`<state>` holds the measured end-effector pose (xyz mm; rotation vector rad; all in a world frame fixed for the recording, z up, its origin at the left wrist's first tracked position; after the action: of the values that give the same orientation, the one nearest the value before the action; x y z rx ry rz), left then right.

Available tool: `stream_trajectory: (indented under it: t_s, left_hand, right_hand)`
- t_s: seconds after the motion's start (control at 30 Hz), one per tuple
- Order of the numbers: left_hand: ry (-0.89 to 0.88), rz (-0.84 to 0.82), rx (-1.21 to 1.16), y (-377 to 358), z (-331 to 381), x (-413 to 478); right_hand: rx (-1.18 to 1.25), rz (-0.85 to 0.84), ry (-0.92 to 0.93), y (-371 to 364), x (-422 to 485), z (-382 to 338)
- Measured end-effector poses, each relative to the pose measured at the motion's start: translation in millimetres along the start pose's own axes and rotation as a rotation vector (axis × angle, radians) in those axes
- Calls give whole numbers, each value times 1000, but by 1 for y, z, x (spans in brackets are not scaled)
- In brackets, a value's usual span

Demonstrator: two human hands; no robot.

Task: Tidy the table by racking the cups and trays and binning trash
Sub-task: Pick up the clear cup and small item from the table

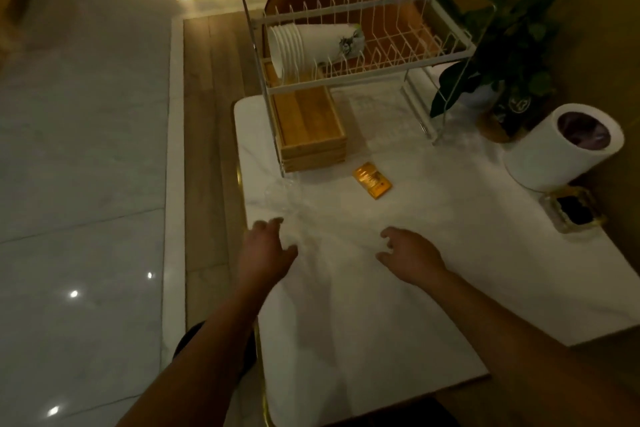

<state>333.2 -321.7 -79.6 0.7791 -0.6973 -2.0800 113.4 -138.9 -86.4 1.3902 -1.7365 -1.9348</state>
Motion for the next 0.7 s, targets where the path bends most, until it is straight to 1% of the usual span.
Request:
stream_trajectory:
  t_s: [0.07, 0.13, 0.33, 0.5, 0.7]
  left_hand:
    - [-6, 51, 3, 2, 11, 21]
    - [0, 68, 9, 0, 16, 40]
    - [111, 123, 34, -6, 18, 80]
    - [180, 114, 17, -16, 16, 107]
    - [196, 148, 109, -23, 22, 119]
  right_hand:
    - [-12, 20, -5, 10, 17, 1]
    - [-40, 40, 2, 18, 36, 1]
    - [-133, 161, 2, 44, 94, 0]
    - [-86, 175, -52, 53, 131, 7]
    - [-216, 201, -35, 50, 146, 1]
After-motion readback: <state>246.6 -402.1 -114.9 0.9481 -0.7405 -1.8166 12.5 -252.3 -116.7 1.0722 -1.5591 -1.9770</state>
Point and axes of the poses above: each hand's wrist, its own x-axis towards the middle knuckle, its own y-axis out of the back of the hand, z = x × y, the point moved 8 cm from there along x, towards the middle knuckle, and after that the axes turned 14 degrees about -x, right-handed, at the moved point
